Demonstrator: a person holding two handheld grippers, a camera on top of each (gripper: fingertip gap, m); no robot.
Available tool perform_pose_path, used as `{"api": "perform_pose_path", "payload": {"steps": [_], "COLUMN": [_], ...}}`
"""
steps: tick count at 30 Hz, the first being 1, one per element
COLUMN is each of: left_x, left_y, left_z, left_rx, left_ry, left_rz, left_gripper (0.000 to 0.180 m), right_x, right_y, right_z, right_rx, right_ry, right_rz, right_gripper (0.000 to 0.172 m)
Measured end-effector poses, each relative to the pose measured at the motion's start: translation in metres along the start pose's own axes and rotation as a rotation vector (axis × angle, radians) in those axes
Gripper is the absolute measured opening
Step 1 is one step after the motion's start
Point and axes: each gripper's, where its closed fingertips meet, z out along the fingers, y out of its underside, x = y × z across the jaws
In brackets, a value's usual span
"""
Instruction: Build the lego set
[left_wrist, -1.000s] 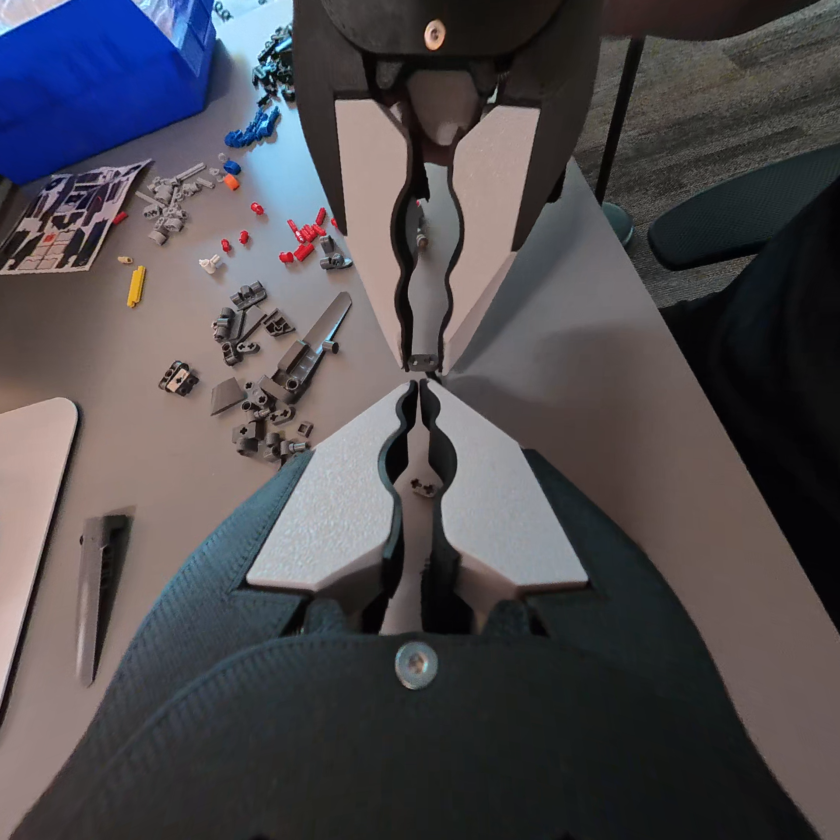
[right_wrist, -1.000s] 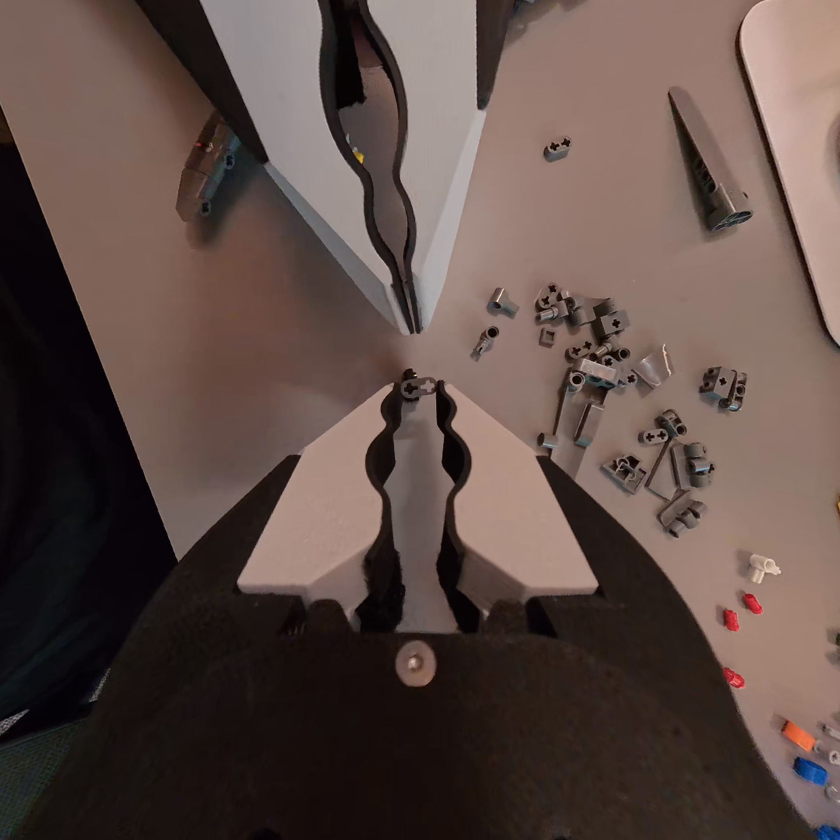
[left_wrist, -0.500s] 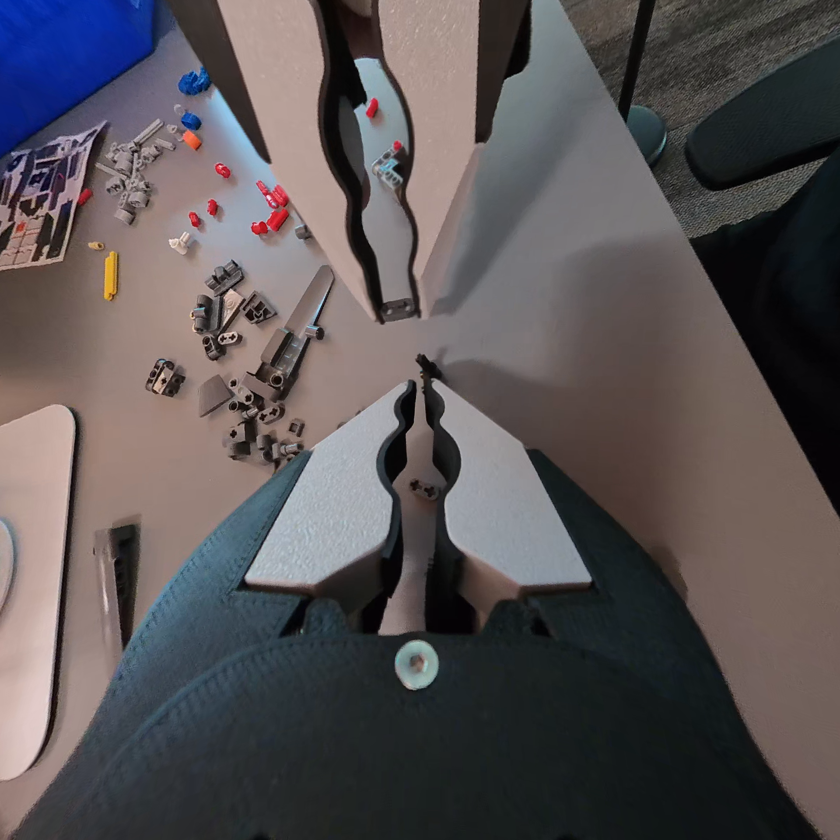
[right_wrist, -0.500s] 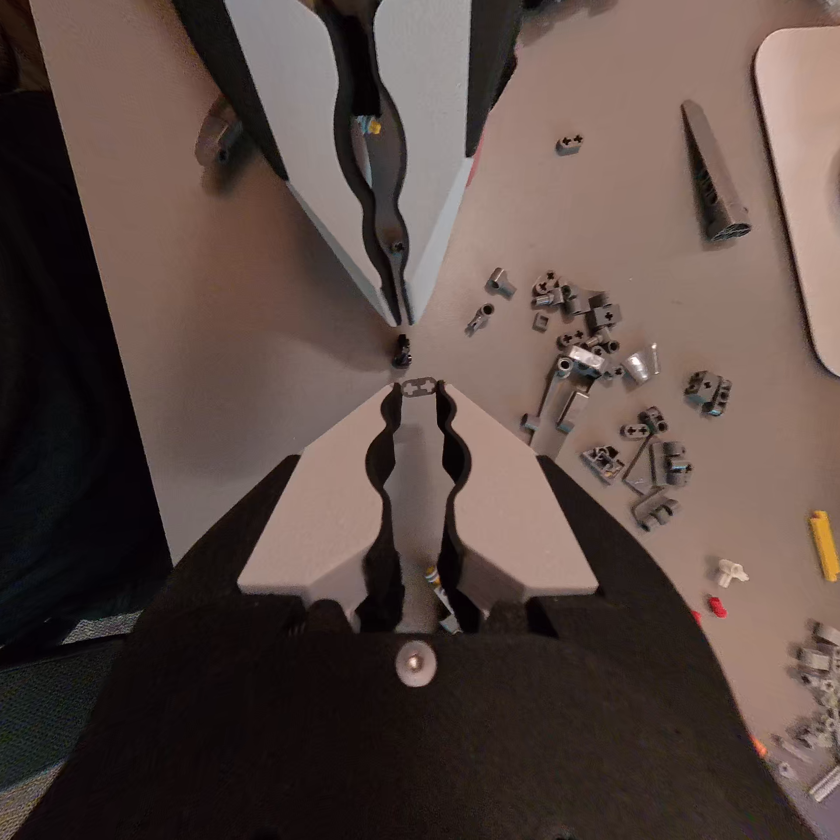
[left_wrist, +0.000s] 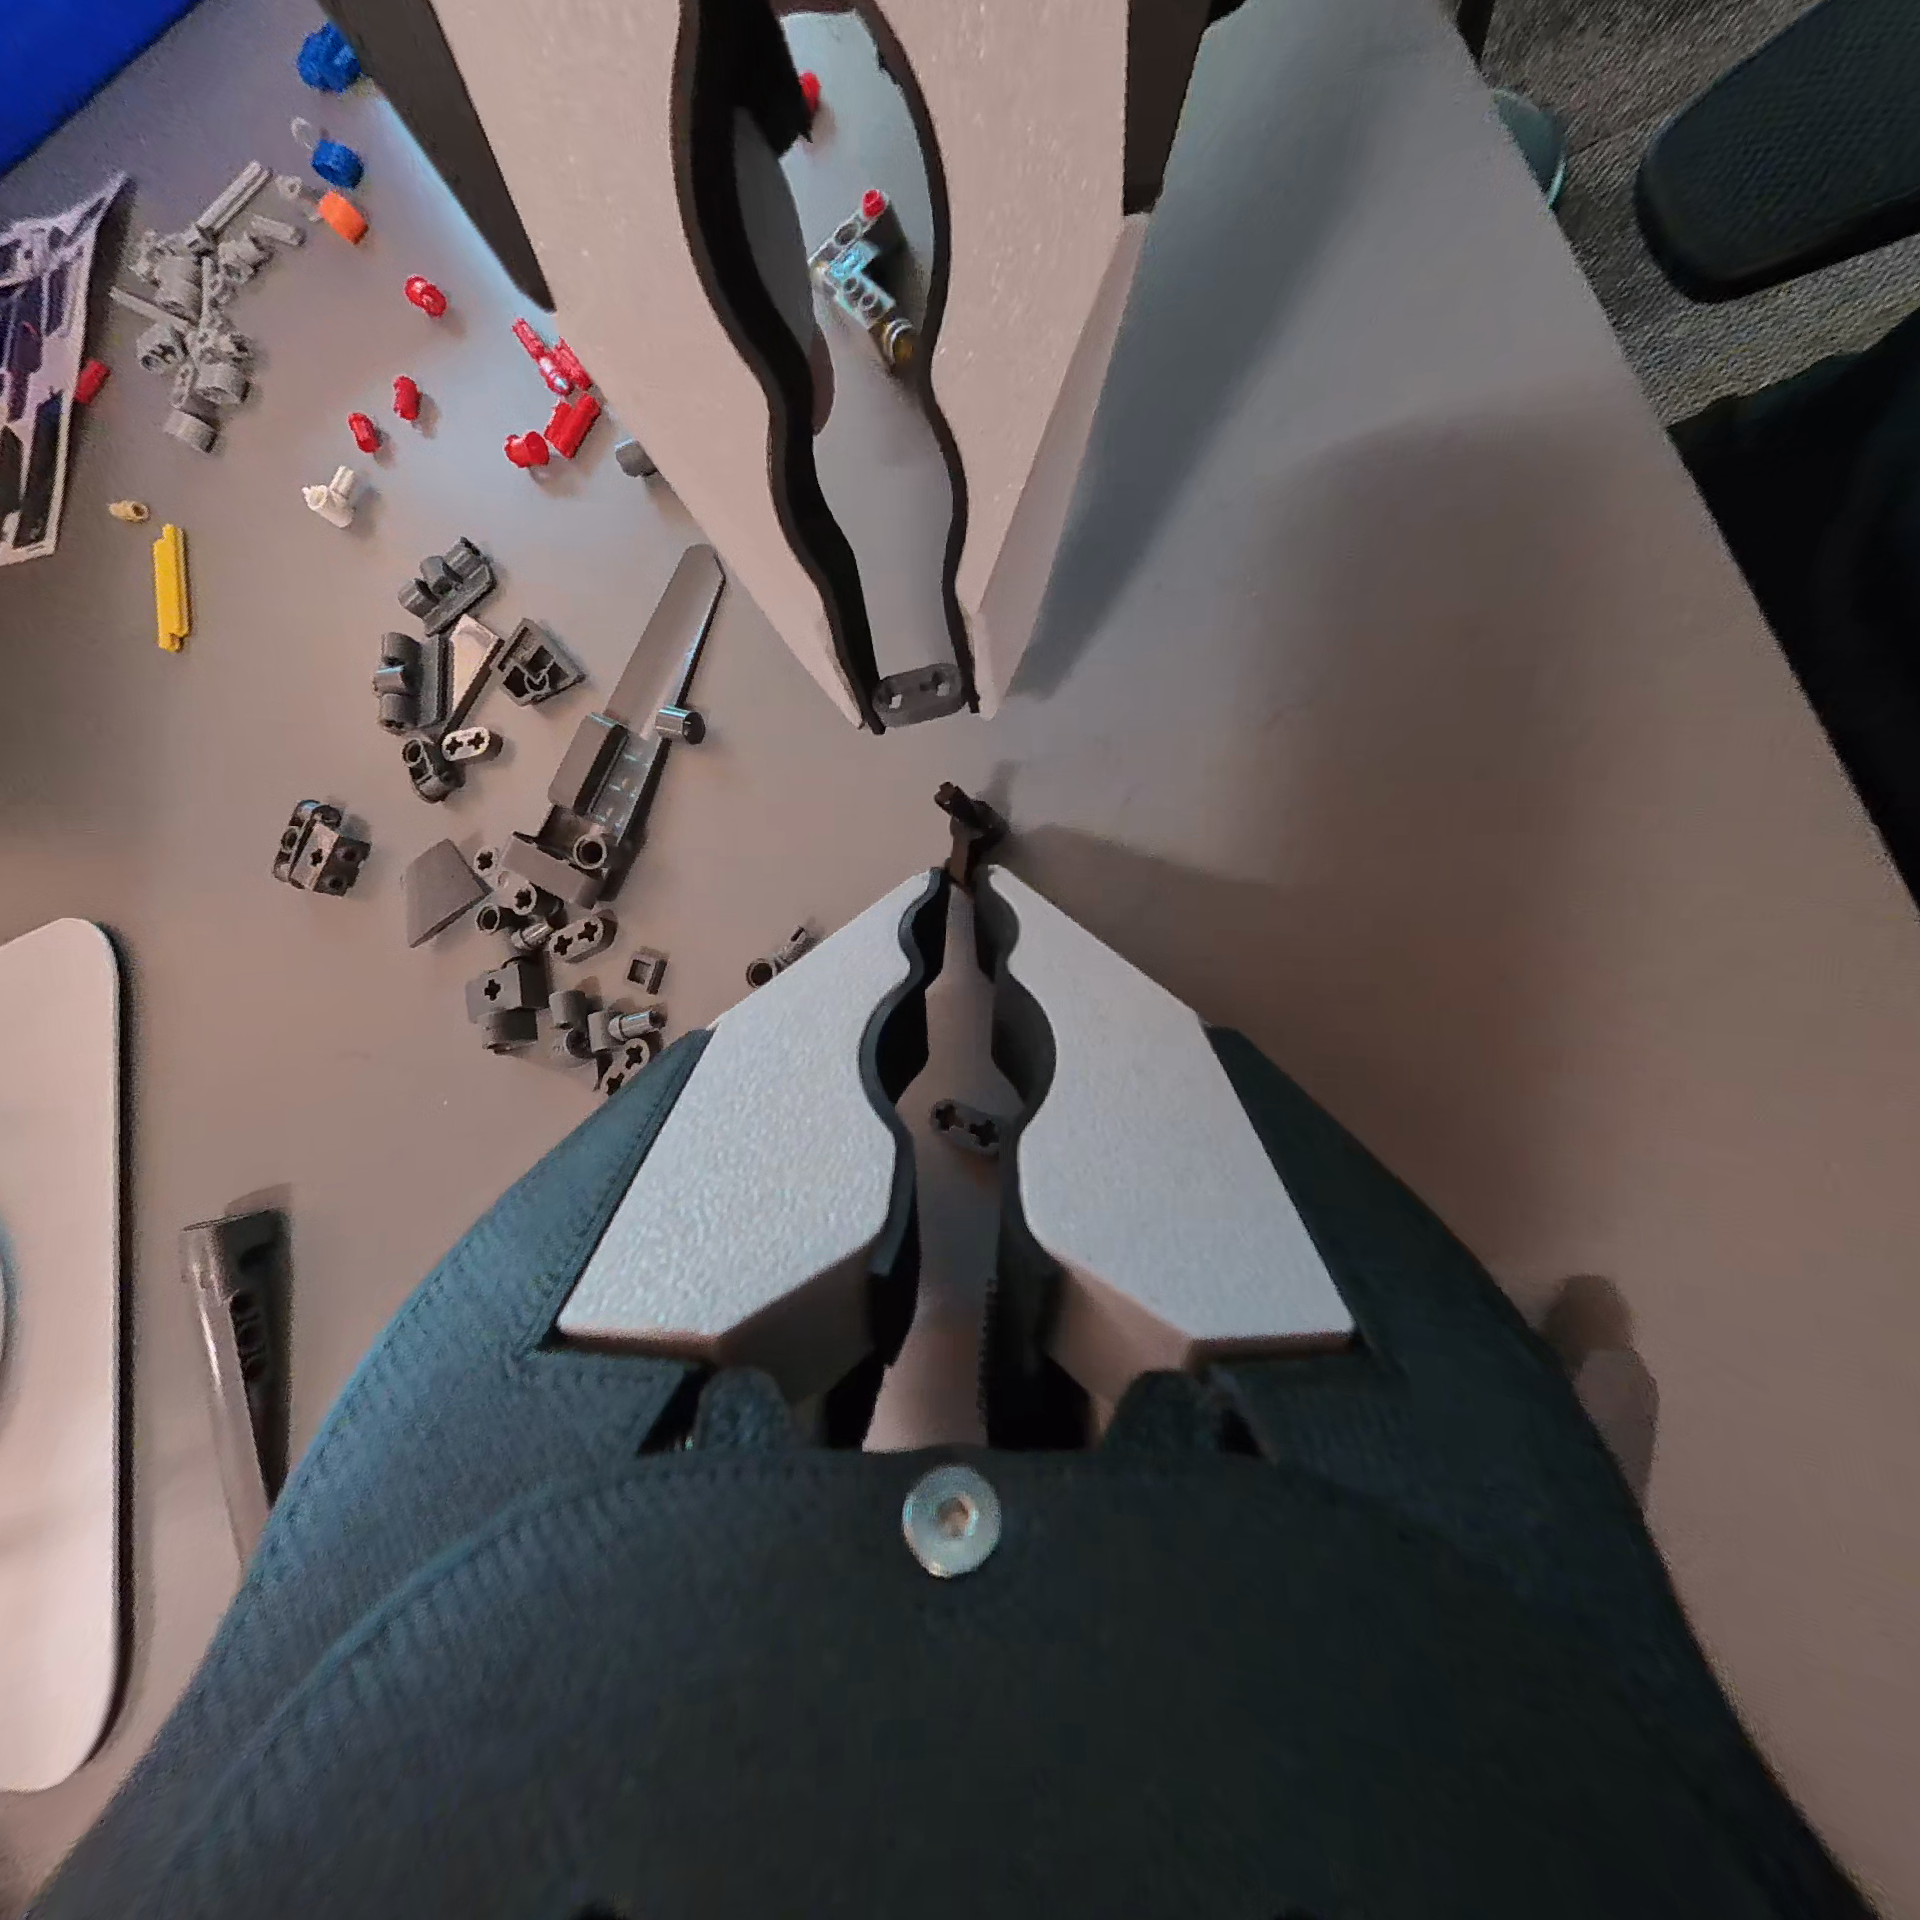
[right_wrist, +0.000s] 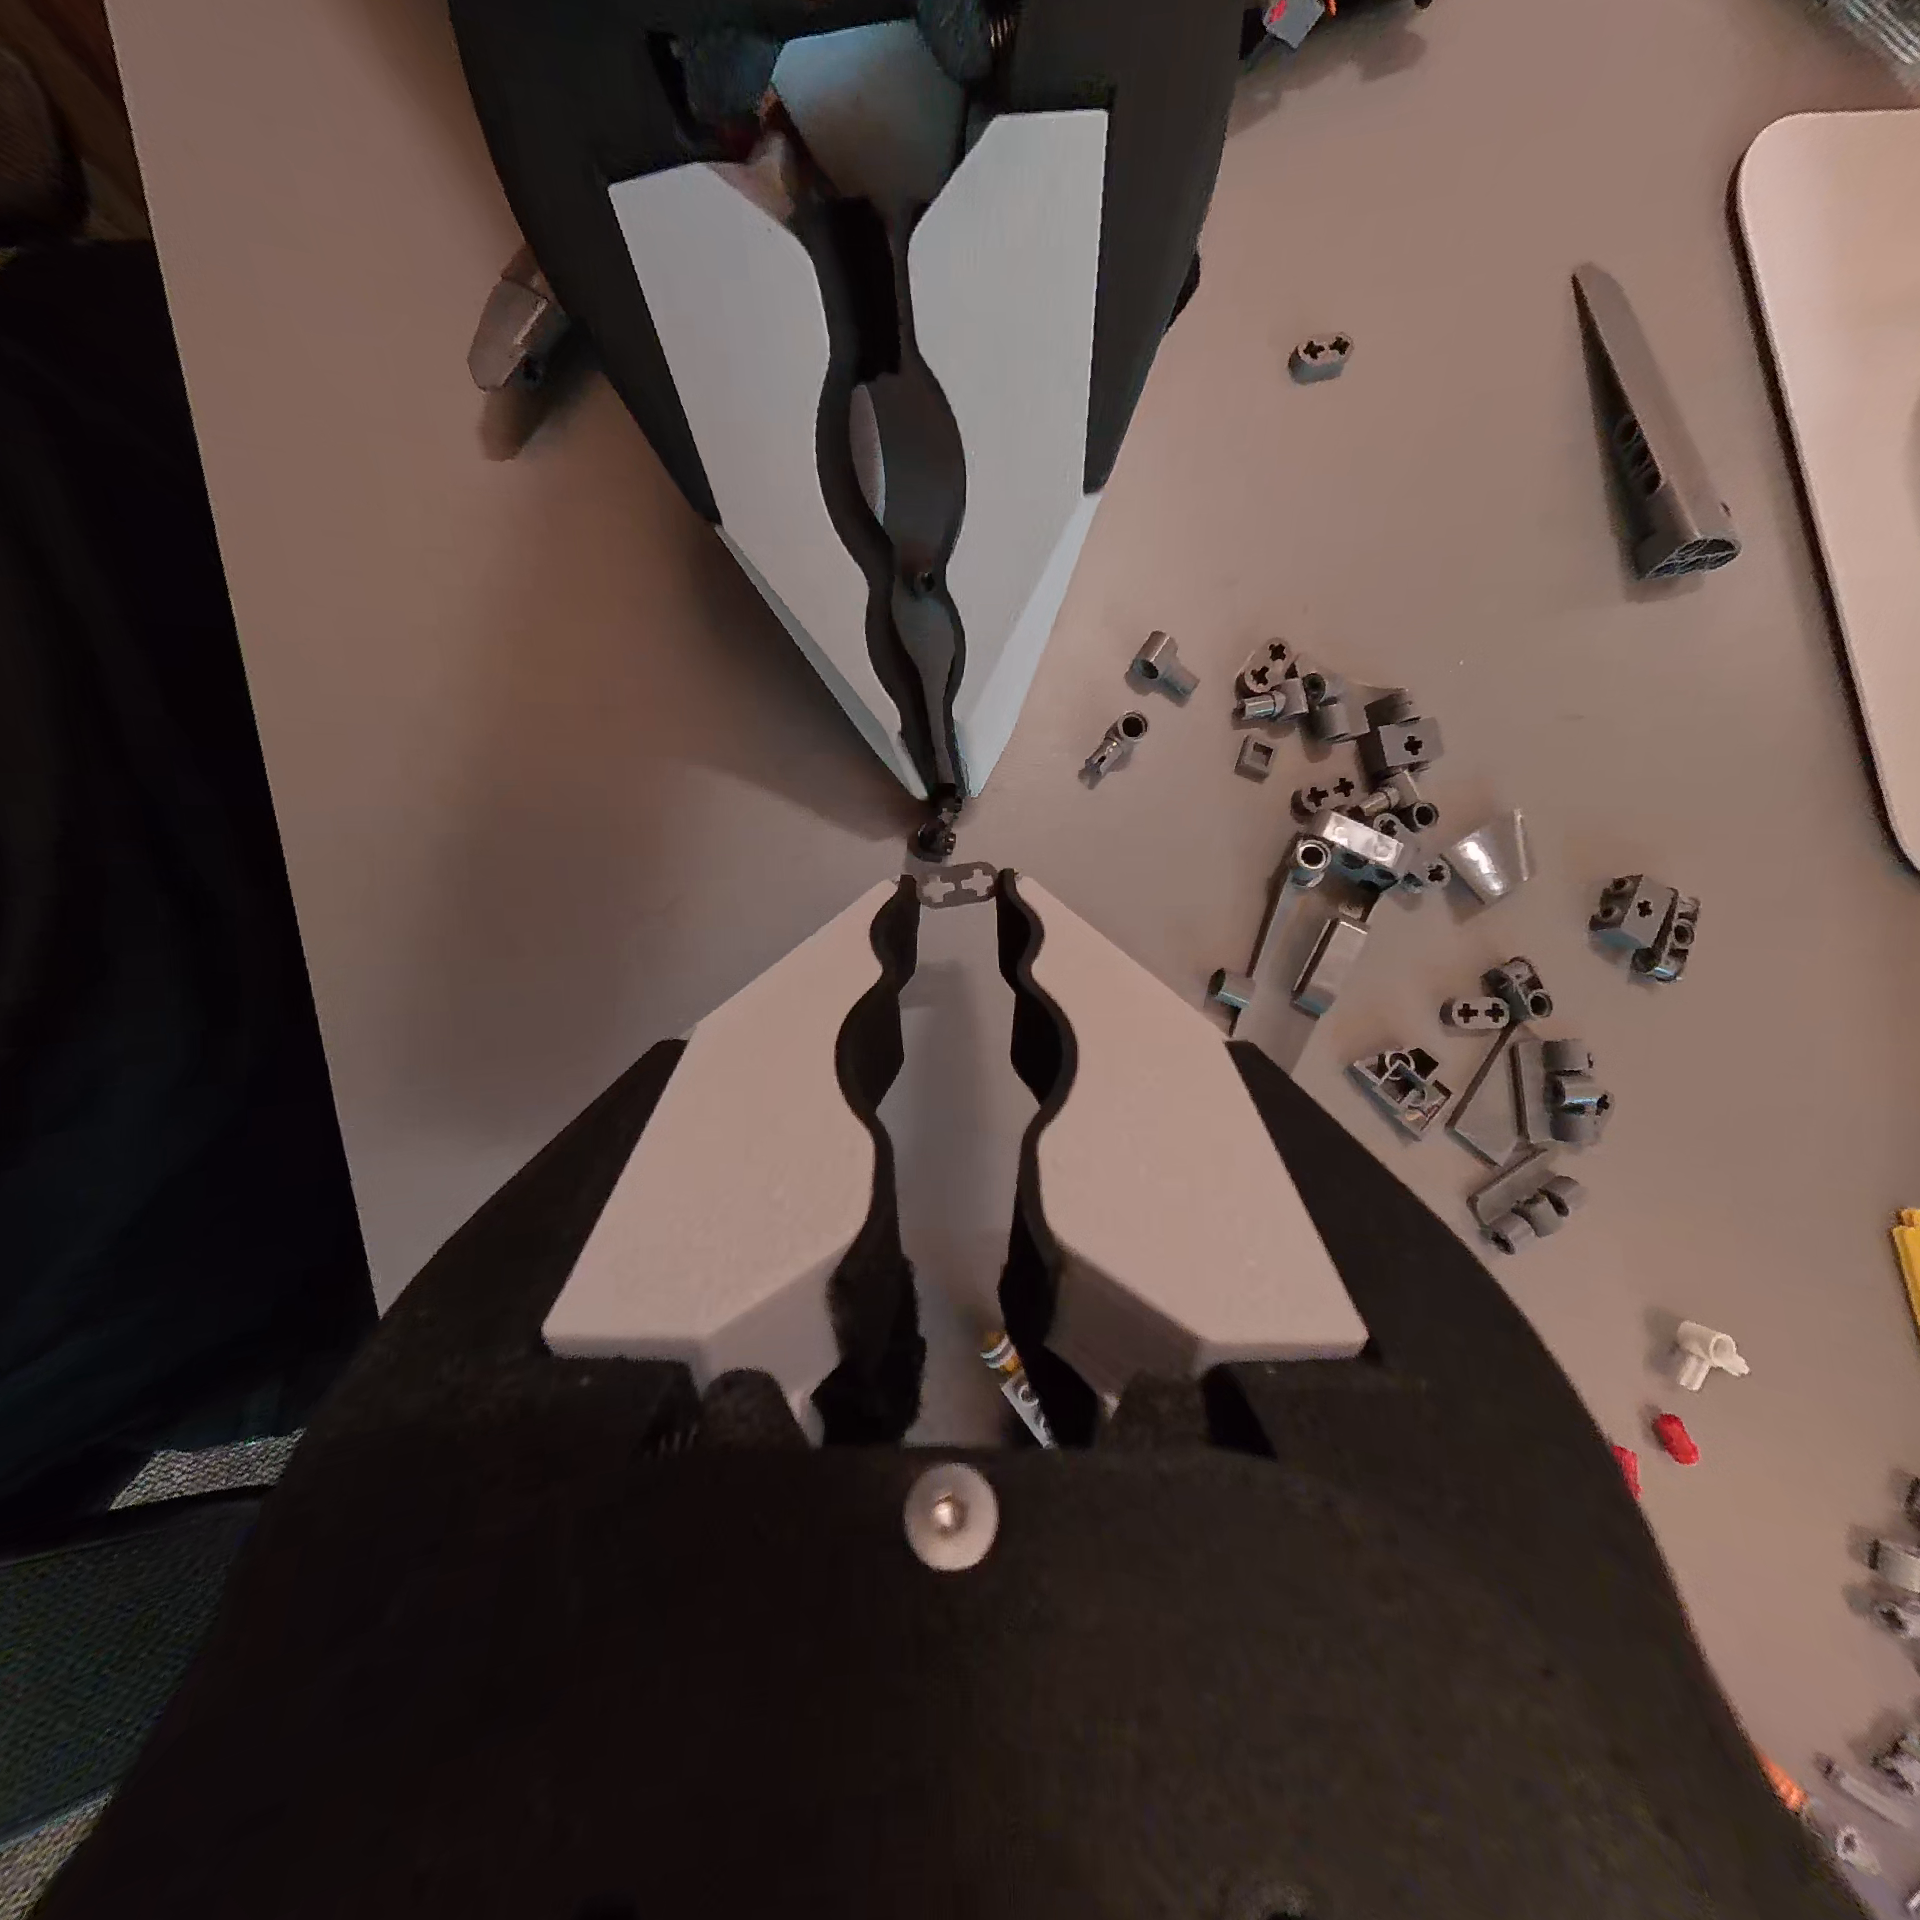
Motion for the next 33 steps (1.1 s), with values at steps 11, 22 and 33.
{"api": "perform_pose_path", "payload": {"steps": [11, 22, 33], "left_x": [0.0, 0.0, 0.001], "left_y": [-0.002, -0.002, -0.002], "left_z": [0.001, 0.002, 0.002], "left_rx": [0.001, -0.007, -0.012], "left_ry": [-0.008, -0.016, -0.015], "left_rz": [0.022, 0.025, 0.022], "left_gripper": [0.002, 0.002, 0.001], "right_x": [-0.003, -0.003, -0.004], "right_y": [-0.003, -0.01, -0.01], "right_z": [0.0, 0.009, 0.012], "right_rx": [0.016, -0.052, -0.098], "right_ry": [-0.012, 0.006, 0.019], "right_rz": [0.015, -0.06, -0.08], "right_gripper": [0.013, 0.012, 0.012]}}
